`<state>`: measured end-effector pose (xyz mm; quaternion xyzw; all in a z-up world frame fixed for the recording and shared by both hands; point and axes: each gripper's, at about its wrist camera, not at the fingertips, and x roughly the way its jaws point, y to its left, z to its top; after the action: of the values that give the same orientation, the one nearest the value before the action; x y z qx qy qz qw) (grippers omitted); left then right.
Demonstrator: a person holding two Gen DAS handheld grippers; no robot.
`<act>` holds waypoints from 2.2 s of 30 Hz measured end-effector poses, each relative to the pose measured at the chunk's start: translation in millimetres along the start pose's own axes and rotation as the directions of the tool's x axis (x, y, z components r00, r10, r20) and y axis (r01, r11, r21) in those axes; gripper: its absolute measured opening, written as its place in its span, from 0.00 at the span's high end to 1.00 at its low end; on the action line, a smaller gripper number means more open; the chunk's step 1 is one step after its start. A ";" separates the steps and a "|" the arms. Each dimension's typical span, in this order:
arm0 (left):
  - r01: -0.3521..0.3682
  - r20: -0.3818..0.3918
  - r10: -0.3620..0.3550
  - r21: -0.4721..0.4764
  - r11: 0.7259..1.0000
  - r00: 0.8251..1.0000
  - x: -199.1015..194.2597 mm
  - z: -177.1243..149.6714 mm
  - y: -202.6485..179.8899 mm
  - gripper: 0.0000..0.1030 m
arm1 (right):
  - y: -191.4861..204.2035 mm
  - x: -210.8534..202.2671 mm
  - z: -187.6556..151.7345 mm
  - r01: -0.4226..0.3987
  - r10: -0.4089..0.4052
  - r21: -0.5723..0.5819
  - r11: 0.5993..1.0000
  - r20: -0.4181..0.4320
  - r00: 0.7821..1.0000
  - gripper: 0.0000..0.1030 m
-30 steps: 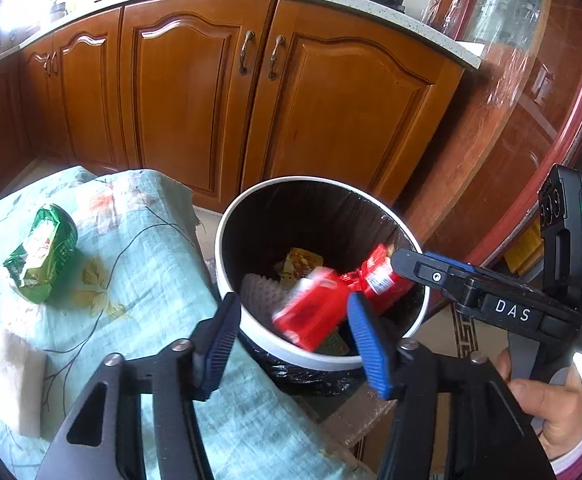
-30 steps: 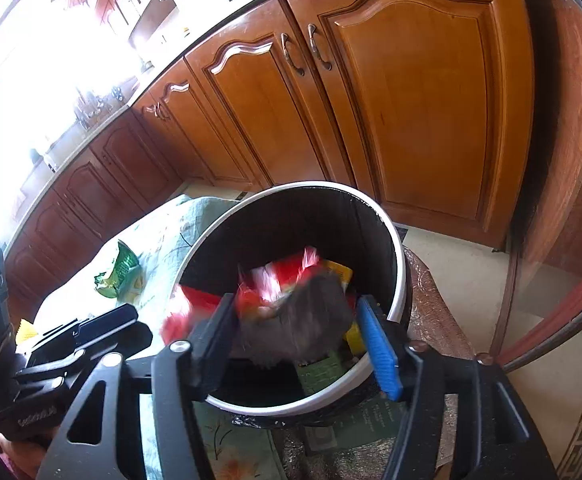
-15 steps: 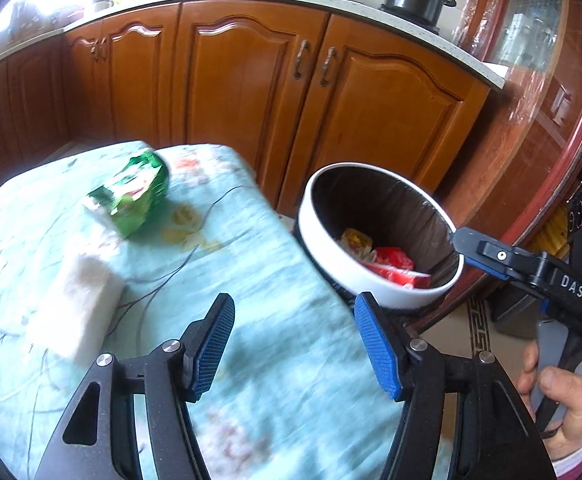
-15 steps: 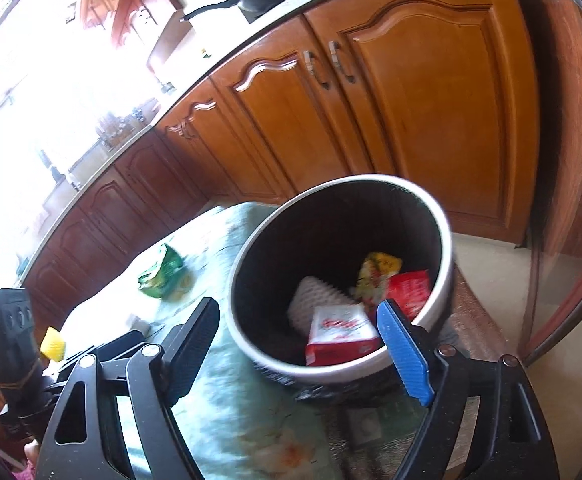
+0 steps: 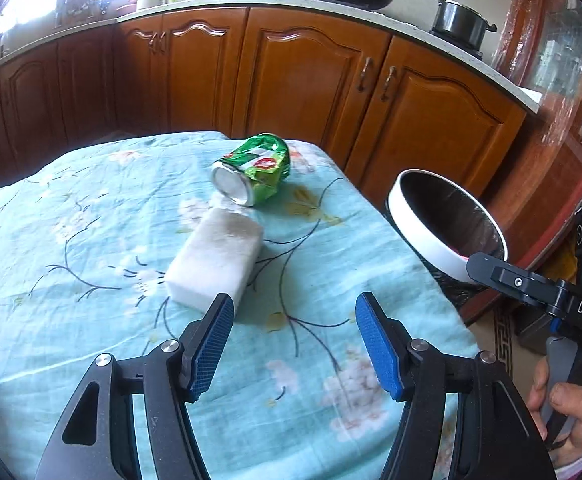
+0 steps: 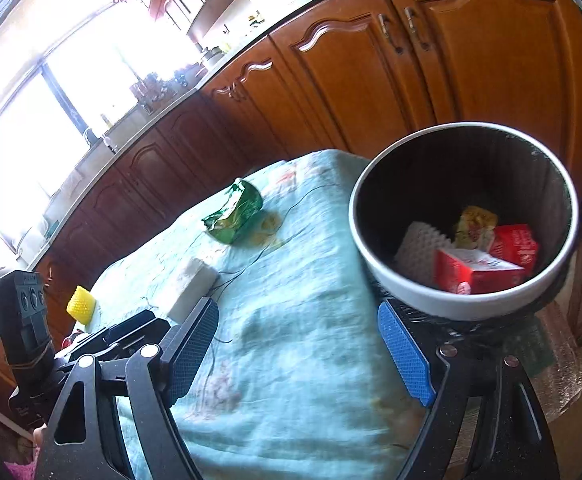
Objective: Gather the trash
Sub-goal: 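Carry the juice carton and chip bag over the bin and open both tools, then grasp the white foam block with the left tool while the right tool grasps the green soda can, then carry the foam block and can over the bin and open both tools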
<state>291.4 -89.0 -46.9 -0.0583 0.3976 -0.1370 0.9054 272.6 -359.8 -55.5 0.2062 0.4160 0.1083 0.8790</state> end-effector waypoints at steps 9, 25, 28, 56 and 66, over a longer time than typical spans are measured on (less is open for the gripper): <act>-0.085 -0.037 0.084 -0.020 0.996 0.996 7.2 10.5 30.9 0.29 | 20.2 25.2 -3.6 -0.028 0.028 0.005 1.000 -0.025 0.999 0.19; -0.061 -0.112 0.060 -0.006 0.998 0.992 69.5 26.0 45.9 0.50 | 44.3 94.4 31.5 -0.085 0.087 0.025 0.996 -0.070 0.994 0.19; -0.048 -0.092 0.046 -0.021 0.999 0.995 67.2 25.3 51.6 0.51 | 47.1 111.7 39.2 -0.105 0.108 0.043 0.993 -0.080 0.991 0.21; -0.022 -0.021 0.019 -0.150 0.988 1.000 13.0 4.2 74.1 0.52 | 60.6 120.1 31.5 -0.129 0.129 0.008 0.992 -0.053 0.990 0.73; 0.008 -0.018 -0.011 -0.125 0.992 1.000 -1.4 -4.9 55.2 0.52 | 64.1 44.7 -20.0 -0.023 0.026 -0.145 0.989 0.017 1.000 0.75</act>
<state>298.0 -35.8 -61.1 -0.1155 0.4133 -0.1167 0.8957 284.1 -280.9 -68.6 0.1478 0.3962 0.1471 0.8942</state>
